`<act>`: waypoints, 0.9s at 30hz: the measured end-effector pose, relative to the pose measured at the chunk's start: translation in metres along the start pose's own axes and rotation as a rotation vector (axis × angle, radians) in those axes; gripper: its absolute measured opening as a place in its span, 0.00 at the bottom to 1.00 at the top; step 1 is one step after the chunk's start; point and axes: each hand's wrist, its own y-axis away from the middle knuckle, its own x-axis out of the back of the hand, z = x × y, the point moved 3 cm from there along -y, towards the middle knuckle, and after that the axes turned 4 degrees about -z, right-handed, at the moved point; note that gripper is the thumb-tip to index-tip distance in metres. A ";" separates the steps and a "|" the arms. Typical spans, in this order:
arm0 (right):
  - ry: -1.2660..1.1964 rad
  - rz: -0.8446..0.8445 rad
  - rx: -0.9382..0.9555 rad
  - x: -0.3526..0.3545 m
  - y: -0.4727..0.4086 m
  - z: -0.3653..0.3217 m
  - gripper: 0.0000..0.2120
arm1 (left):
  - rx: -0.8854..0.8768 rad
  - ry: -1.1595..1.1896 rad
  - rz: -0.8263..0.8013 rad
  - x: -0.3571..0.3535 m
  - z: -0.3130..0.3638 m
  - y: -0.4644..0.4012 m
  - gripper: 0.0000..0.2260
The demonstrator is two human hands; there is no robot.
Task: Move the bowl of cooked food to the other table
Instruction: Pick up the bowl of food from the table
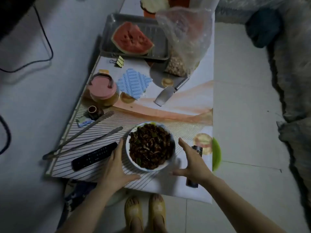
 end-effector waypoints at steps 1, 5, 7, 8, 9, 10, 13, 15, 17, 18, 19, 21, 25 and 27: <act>-0.041 0.010 0.047 -0.003 -0.008 0.000 0.57 | -0.026 0.071 0.006 -0.005 -0.006 -0.008 0.62; -0.180 0.032 0.160 -0.013 -0.036 0.003 0.55 | -0.140 0.218 0.014 -0.024 -0.026 -0.037 0.63; -0.190 0.042 0.109 -0.019 -0.044 0.014 0.60 | -0.200 0.263 0.024 -0.030 -0.030 -0.044 0.62; -0.198 0.038 0.105 -0.021 -0.047 0.018 0.62 | -0.222 0.273 0.034 -0.032 -0.033 -0.046 0.62; -0.213 0.023 0.112 -0.023 -0.049 0.023 0.63 | -0.230 0.291 0.033 -0.034 -0.035 -0.048 0.62; -0.218 -0.001 0.128 -0.024 -0.050 0.027 0.63 | -0.241 0.304 0.032 -0.035 -0.037 -0.049 0.62; -0.185 -0.044 0.182 -0.026 -0.051 0.029 0.65 | -0.261 0.355 0.010 -0.035 -0.039 -0.050 0.59; -0.152 -0.035 0.209 -0.025 -0.051 0.027 0.64 | -0.256 0.371 0.001 -0.035 -0.039 -0.052 0.58; -0.136 -0.002 0.224 -0.025 -0.051 0.024 0.62 | -0.252 0.379 0.000 -0.035 -0.040 -0.053 0.58; -0.139 0.009 0.227 -0.026 -0.050 0.022 0.61 | -0.259 0.379 -0.004 -0.035 -0.041 -0.053 0.58; -0.157 0.018 0.232 -0.027 -0.049 0.021 0.60 | -0.265 0.381 -0.010 -0.035 -0.041 -0.052 0.59; -0.216 0.039 0.239 -0.028 -0.043 0.017 0.58 | -0.277 0.378 -0.033 -0.032 -0.040 -0.051 0.60; -0.326 0.100 0.232 -0.023 -0.023 0.003 0.54 | -0.296 0.378 -0.046 -0.019 -0.028 -0.041 0.61; -0.375 0.133 0.224 -0.014 -0.010 -0.008 0.54 | -0.307 0.395 -0.051 -0.005 -0.015 -0.031 0.61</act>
